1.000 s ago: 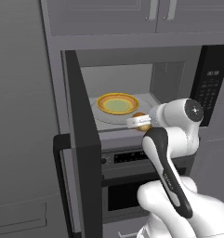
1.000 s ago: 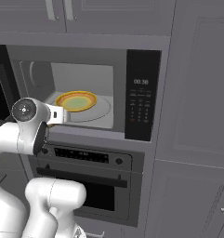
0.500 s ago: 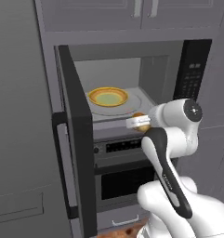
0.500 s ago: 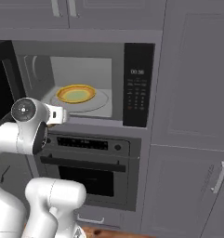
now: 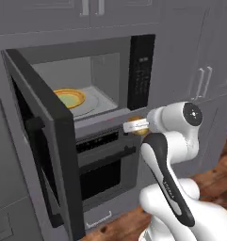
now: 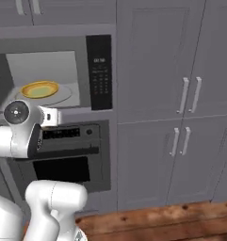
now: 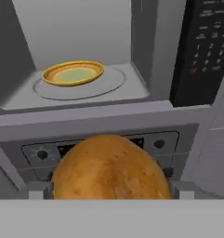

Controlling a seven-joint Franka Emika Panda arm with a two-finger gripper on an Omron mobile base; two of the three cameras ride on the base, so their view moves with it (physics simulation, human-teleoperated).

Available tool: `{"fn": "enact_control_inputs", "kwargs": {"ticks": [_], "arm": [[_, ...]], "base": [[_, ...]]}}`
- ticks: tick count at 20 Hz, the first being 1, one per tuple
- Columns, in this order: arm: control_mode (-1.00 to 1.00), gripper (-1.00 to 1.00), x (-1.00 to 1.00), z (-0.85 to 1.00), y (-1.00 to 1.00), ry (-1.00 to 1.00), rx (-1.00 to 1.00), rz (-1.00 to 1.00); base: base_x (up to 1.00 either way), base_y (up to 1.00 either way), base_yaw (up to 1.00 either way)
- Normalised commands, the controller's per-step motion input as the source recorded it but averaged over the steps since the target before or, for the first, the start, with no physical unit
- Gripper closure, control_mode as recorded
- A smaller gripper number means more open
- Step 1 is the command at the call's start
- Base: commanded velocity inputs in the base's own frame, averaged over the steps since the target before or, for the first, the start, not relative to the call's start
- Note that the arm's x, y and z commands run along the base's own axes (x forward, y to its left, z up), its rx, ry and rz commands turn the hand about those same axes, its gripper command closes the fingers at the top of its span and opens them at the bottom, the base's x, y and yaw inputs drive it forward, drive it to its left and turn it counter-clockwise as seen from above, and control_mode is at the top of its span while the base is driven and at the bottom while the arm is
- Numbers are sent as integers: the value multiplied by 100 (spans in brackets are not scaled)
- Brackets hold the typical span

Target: Retrieve the reheated potato from the microwave, then place the potato, cheese, and condiment on the cutting board.

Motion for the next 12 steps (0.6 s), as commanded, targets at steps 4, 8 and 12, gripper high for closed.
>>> {"fn": "enact_control_inputs", "kwargs": {"ticks": [4, 8, 12], "arm": [[100, 100, 0, 0, 0, 0, 0, 0], [100, 100, 0, 0, 0, 0, 0, 0], [100, 100, 0, 0, 0, 0, 0, 0]], "base": [[0, -1, -91], [0, 0, -93], [0, 0, -95]]}}
